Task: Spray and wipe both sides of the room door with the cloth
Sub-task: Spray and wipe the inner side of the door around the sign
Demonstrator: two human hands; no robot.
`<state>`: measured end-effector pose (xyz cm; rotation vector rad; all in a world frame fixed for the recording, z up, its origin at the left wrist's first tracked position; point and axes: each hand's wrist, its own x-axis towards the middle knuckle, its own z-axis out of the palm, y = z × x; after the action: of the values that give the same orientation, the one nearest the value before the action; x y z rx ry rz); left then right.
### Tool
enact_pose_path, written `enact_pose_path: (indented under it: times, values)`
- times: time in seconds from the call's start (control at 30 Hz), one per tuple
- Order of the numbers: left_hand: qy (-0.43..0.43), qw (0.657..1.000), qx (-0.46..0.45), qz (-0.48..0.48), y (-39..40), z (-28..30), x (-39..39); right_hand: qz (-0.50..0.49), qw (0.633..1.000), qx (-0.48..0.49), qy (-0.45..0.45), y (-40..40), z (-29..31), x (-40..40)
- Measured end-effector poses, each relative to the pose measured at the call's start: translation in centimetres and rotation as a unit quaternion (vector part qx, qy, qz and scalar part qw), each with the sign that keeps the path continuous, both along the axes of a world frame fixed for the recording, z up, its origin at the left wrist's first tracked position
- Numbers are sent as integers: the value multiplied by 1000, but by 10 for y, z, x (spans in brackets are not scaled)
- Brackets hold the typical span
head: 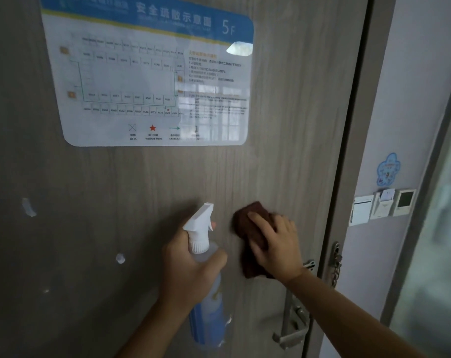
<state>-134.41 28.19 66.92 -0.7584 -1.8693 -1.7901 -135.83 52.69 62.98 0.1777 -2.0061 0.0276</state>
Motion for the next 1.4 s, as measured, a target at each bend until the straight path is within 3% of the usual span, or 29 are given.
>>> enact_pose_path:
  times: [0.13,0.23,0.33,0.4,0.47,0.53,0.73,0.8,0.9,0.97,1.2,1.4]
  values:
    - [-1,1000,-14,4,-2,0,-7,-25,964,-254,81,9,58,1]
    - [-6,1000,-8,27,2,3,-5,-30,936,-319,145,0,94,-7]
    - [-3,999,1,39,8,7,1,-10,956,-247,158,-32,87,-16]
    - [-5,999,16,43,11,10,6,13,990,-91,109,-47,63,-17]
    - [-10,998,26,53,12,12,11,18,995,71,60,-37,51,-15]
    - [-18,997,37,64,8,14,17,13,990,128,57,-15,59,-14]
    - [-30,987,58,150,-13,12,34,-6,979,-164,125,-16,101,-19]
    - [-45,982,57,177,-20,2,38,4,984,-129,120,-36,91,-22]
    - [-59,975,53,210,-31,-15,45,38,995,39,85,-51,65,-24]
    - [-81,969,56,228,-37,-28,49,42,993,83,76,-51,57,-25]
    - [-137,963,37,228,-58,-55,49,37,995,50,80,-58,47,-26]
    - [-80,969,49,227,-72,-44,44,32,997,26,59,-60,29,-23]
